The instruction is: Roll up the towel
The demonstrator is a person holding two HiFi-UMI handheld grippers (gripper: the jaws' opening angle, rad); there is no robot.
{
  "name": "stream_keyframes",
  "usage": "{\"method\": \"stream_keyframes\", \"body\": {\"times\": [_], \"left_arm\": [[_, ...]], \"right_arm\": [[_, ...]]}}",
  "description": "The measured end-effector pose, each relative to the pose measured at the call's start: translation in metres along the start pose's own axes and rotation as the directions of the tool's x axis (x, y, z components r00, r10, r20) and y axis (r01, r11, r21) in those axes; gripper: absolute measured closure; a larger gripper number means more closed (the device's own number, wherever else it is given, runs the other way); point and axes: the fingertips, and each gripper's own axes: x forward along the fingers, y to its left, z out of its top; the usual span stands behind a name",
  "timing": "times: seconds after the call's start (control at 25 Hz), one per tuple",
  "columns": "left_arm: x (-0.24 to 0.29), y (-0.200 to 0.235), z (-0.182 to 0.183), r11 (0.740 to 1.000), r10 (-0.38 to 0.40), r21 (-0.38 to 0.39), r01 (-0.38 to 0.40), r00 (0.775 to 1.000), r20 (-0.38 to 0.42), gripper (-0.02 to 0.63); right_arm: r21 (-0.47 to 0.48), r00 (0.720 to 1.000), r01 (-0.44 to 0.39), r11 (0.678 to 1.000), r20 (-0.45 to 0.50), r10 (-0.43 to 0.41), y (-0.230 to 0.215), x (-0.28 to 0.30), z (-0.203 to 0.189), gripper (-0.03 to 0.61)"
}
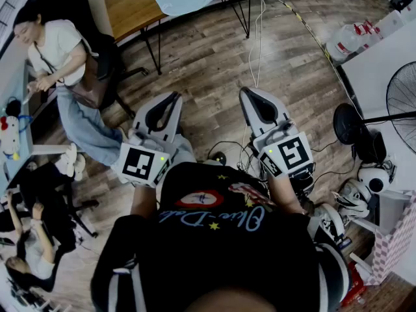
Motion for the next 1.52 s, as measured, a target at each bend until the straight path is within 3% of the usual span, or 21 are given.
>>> {"method": "stream_keyframes", "body": {"times": [0.12, 0.36, 0.76, 0.84, 0.92, 1.04, 1.52], "left_arm": [[0.0, -0.002, 0.004, 1.0, 0.004, 0.0, -0.004, 1.0, 0.019, 0.609], [-0.002, 0.001, -0.005, 1.0, 0.016, 0.0, -0.017, 1.0, -0.018, 0.609], [0.009, 0.018, -0.004, 0.999, 0.039, -0.018, -0.04, 0.999, -0.008, 0.597], [0.018, 0.024, -0.007, 0.999, 0.03, -0.024, -0.03, 0.999, -0.019, 0.533], [0.029, 0.029, -0.01, 0.999, 0.025, -0.019, -0.026, 0.999, -0.037, 0.526], [0.043, 0.037, -0.012, 1.0, 0.023, -0.003, -0.023, 0.998, -0.059, 0.507], [0.113, 0.098, -0.026, 0.999, 0.037, 0.019, -0.036, 0.996, -0.087, 0.491]], "right_arm": [[0.002, 1.0, -0.002, 1.0, -0.003, 0.002, 0.0, -0.001, -0.001, 0.579], [0.036, 1.0, 0.013, 0.999, 0.023, -0.013, -0.004, -0.003, -0.003, 0.578], [0.009, 1.0, 0.006, 1.0, -0.023, -0.006, -0.016, 0.01, -0.01, 0.577], [0.0, 0.999, 0.007, 1.0, -0.037, -0.007, -0.021, 0.016, -0.011, 0.575], [-0.003, 0.999, 0.009, 1.0, -0.053, -0.009, -0.029, 0.022, -0.014, 0.564], [-0.008, 0.997, 0.005, 1.0, -0.077, -0.006, -0.039, 0.032, -0.016, 0.497], [-0.041, 0.991, 0.013, 0.999, -0.135, -0.018, -0.1, 0.09, -0.022, 0.486]]}}
